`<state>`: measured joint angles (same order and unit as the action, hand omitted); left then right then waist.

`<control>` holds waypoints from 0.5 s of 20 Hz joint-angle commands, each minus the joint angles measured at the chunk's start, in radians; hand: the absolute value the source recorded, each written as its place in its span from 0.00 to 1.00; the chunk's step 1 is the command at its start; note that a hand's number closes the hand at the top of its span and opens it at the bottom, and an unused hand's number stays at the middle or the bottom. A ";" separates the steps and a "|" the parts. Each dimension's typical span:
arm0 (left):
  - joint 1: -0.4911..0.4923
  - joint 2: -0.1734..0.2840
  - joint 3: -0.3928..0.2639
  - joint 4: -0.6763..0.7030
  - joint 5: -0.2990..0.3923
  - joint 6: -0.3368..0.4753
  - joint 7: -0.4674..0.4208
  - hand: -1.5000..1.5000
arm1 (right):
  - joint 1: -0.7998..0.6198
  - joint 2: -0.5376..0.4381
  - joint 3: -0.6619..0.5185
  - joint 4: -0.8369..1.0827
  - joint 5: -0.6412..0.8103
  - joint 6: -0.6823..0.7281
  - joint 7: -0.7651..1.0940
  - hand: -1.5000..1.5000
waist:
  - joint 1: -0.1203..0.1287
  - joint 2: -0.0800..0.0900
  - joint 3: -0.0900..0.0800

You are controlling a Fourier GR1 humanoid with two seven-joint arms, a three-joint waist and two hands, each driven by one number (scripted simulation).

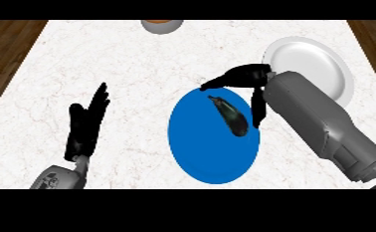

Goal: Pick the eggplant from the plate and place it in the plate

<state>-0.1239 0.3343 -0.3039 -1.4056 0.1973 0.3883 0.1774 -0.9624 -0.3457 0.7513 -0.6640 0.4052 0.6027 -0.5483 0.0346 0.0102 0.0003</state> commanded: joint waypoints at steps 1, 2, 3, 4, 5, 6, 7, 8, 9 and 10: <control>0.036 -0.005 0.017 0.010 -0.006 -0.014 -0.028 0.50 | -0.019 0.041 0.029 0.088 0.059 0.071 -0.104 0.00 | -0.009 -0.004 0.000; 0.051 -0.002 0.019 0.002 0.000 -0.023 -0.026 0.50 | -0.019 0.028 0.035 0.109 0.067 0.066 -0.146 0.00 | -0.006 -0.003 0.000; 0.076 0.008 0.003 -0.089 -0.003 -0.017 0.015 0.50 | -0.015 0.036 0.033 0.143 0.081 0.031 -0.161 0.00 | -0.002 -0.004 0.001; 0.016 -0.024 0.025 0.054 -0.015 -0.027 -0.055 0.50 | -0.025 0.017 0.050 0.140 0.101 0.043 -0.184 0.00 | -0.014 -0.002 0.000; 0.044 -0.005 0.020 -0.002 -0.006 -0.041 -0.028 0.50 | -0.079 0.064 0.020 0.209 0.083 0.043 -0.181 0.00 | 0.001 0.000 0.000; 0.022 -0.018 0.008 -0.031 -0.029 0.002 0.027 0.50 | -0.055 0.061 0.043 0.228 0.107 0.014 -0.210 0.00 | 0.001 0.001 0.001; 0.060 -0.014 0.015 -0.019 -0.024 -0.024 -0.034 0.50 | -0.054 0.065 0.045 0.227 0.111 0.021 -0.210 0.00 | -0.003 -0.001 0.000; 0.040 -0.014 0.027 -0.016 -0.023 -0.017 -0.012 0.50 | -0.057 0.100 0.041 0.266 0.114 -0.012 -0.213 0.00 | 0.001 0.001 0.000; -0.042 -0.043 0.027 0.019 -0.030 0.007 0.051 0.50 | -0.076 0.093 0.053 0.250 0.115 0.030 -0.215 0.00 | -0.009 0.001 0.000; 0.067 -0.008 0.016 -0.068 -0.030 -0.018 0.009 0.50 | -0.028 0.119 0.063 0.243 0.134 -0.029 -0.208 0.00 | -0.005 -0.004 0.000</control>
<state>-0.0949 0.3186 -0.2862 -1.4238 0.1766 0.3756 0.1798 -1.0021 -0.2658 0.7997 -0.4674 0.5050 0.5236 -0.6543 0.0308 0.0091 0.0005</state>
